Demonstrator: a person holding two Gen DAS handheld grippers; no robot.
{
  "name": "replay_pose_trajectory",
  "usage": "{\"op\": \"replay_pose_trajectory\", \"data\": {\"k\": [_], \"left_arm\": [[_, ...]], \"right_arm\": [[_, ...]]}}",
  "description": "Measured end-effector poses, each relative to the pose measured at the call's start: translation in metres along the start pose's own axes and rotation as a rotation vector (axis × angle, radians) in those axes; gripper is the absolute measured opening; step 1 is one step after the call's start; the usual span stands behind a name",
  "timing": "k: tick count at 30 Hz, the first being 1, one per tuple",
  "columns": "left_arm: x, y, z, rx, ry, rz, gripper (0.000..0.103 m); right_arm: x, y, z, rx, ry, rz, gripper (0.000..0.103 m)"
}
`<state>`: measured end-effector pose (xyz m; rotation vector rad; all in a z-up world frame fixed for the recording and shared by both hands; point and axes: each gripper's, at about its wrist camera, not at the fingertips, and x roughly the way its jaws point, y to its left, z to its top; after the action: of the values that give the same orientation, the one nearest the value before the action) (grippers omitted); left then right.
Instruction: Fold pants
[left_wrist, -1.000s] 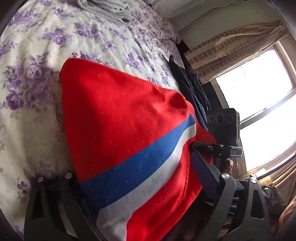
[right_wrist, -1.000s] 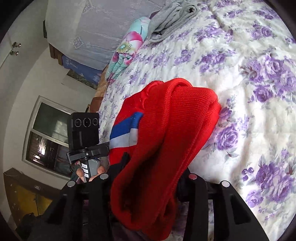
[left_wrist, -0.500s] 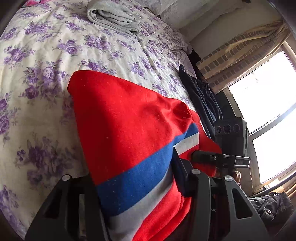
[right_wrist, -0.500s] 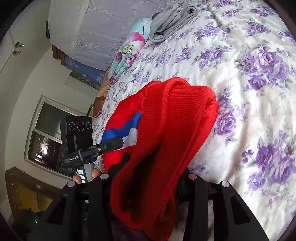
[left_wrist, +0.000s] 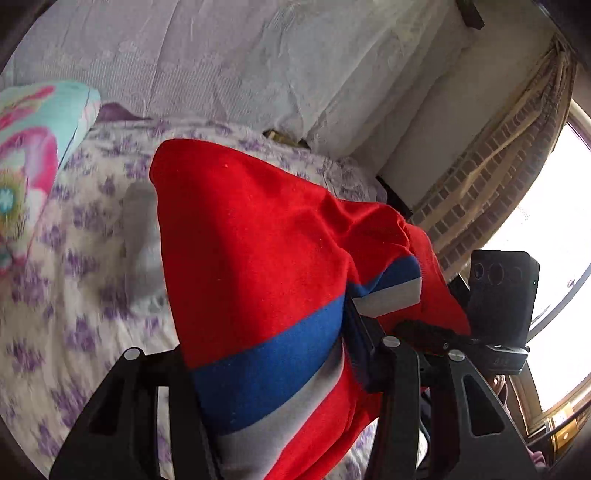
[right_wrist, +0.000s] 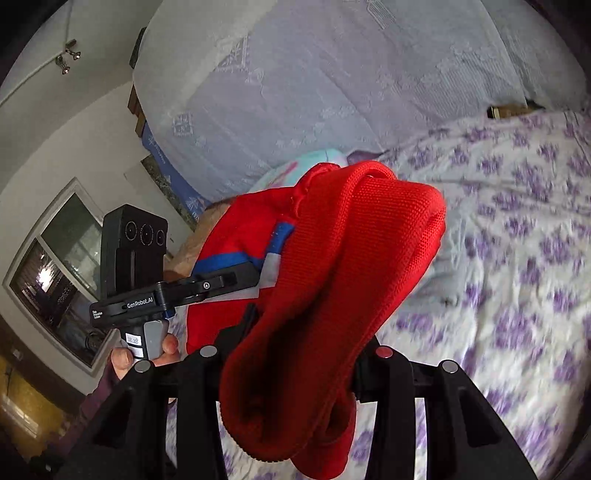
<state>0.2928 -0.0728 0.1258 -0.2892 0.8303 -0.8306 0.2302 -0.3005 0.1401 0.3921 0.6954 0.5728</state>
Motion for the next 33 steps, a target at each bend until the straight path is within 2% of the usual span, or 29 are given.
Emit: {"op": "replay_pose_trajectory", "data": {"k": [3,5,7,8,9,10,11,12,13,15,17,20,22,23,27,29,33], "left_arm": [[0.039,0.031,0.061,-0.024,-0.023,0.027,0.047],[0.075,0.063,0.078,-0.051,-0.009,0.057,0.047],[0.113,0.102,0.080,-0.103,0.021,0.080,0.048],[0.135,0.124,0.076,-0.136,0.056,0.102,0.052],[0.154,0.147,0.069,-0.178,0.093,0.145,0.057],[0.167,0.166,0.063,-0.226,0.106,0.161,0.057],[0.167,0.177,0.059,-0.274,0.077,0.121,0.058],[0.161,0.179,0.058,-0.289,0.051,0.077,0.061],[0.155,0.175,0.060,-0.281,0.050,0.067,0.065],[0.137,0.161,0.064,-0.259,0.065,0.085,0.084],[0.104,0.145,0.065,-0.245,0.019,0.101,0.086],[0.039,0.107,0.057,-0.217,-0.080,0.139,0.095],[0.001,0.071,0.038,-0.160,-0.112,0.219,0.098],[-0.018,0.048,0.021,-0.113,-0.122,0.262,0.098],[-0.072,-0.027,-0.074,0.042,-0.155,0.478,0.098],[-0.087,-0.051,-0.126,0.080,-0.154,0.569,0.098],[-0.104,-0.076,-0.217,0.107,-0.124,0.628,0.098]], "right_arm": [[0.044,-0.033,0.058,-0.009,-0.015,-0.066,0.043],[0.081,-0.064,0.075,0.008,-0.003,-0.106,0.044],[0.121,-0.104,0.077,0.063,0.011,-0.150,0.048],[0.142,-0.125,0.072,0.108,0.033,-0.180,0.052],[0.162,-0.142,0.065,0.148,0.070,-0.220,0.056],[0.177,-0.159,0.057,0.183,0.106,-0.275,0.056],[0.180,-0.167,0.051,0.203,0.088,-0.274,0.057],[0.171,-0.167,0.048,0.212,0.039,-0.247,0.060],[0.161,-0.163,0.049,0.211,0.009,-0.246,0.061],[0.129,-0.151,0.053,0.181,-0.061,-0.273,0.071],[0.086,-0.135,0.057,0.156,-0.152,-0.306,0.083],[0.022,-0.106,0.053,0.148,-0.210,-0.276,0.086],[-0.016,-0.071,0.035,0.098,-0.214,-0.267,0.091],[-0.035,-0.052,0.020,0.061,-0.215,-0.265,0.098],[-0.095,0.021,-0.067,-0.035,-0.197,-0.192,0.100],[-0.115,0.052,-0.118,-0.081,-0.212,-0.256,0.100],[-0.140,0.087,-0.206,-0.115,-0.267,-0.391,0.100]]}}
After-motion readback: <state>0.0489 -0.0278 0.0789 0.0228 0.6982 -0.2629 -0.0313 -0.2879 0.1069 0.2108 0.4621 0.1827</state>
